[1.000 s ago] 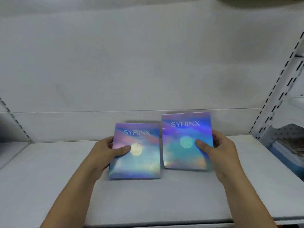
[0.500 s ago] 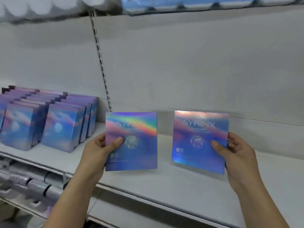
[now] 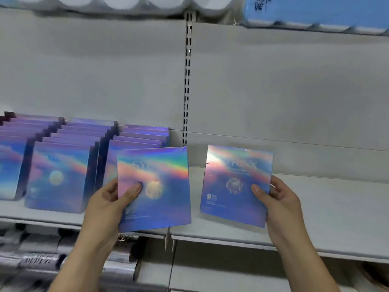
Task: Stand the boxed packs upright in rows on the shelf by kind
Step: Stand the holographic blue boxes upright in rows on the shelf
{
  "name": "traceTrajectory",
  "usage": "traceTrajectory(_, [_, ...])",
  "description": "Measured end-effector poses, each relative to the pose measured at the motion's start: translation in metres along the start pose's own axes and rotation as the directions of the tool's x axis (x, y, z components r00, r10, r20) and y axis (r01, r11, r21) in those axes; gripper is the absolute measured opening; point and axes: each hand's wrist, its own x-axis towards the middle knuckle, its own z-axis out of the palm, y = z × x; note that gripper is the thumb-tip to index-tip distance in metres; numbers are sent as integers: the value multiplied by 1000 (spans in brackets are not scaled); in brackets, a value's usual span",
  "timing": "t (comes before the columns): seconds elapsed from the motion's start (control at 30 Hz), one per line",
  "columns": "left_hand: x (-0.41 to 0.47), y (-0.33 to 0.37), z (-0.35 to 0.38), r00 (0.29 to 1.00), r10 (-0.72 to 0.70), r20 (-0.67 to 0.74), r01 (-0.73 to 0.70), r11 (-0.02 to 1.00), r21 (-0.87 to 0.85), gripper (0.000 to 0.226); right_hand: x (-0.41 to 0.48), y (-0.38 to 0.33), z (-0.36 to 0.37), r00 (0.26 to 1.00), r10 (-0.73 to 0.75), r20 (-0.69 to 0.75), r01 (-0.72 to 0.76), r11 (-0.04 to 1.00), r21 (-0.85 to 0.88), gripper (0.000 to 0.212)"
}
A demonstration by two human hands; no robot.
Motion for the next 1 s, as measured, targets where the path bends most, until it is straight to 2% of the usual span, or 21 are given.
traceTrajectory(0.13, [-5, 9, -25, 999, -35, 28, 35, 999, -8, 35, -21, 5, 19, 1000, -6, -15, 6, 1000, -5, 28])
traceTrajectory(0.3, [-30, 20, -62, 998, -49, -29, 49, 999, -21, 36, -37, 14, 53, 997, 3, 72, -5, 1000, 25, 29])
traceTrajectory(0.5, [-38, 34, -115, 997, -58, -52, 58, 998, -2, 37, -53, 26, 123, 992, 33, 120, -45, 994, 104, 33])
traceTrajectory(0.63, [-19, 37, -141, 999, -43, -4, 43, 998, -46, 41, -56, 36, 174, 992, 15, 121, -24, 997, 72, 34])
traceTrajectory(0.83, [23, 40, -172, 989, -79, 129, 86, 995, -55, 41, -54, 63, 237, 1000, -17, -18, 16, 998, -60, 31])
traceTrajectory(1.0, [35, 38, -186, 977, -60, 203, 73, 996, -55, 46, -55, 80, 259, 976, -134, -170, 84, 958, -275, 33])
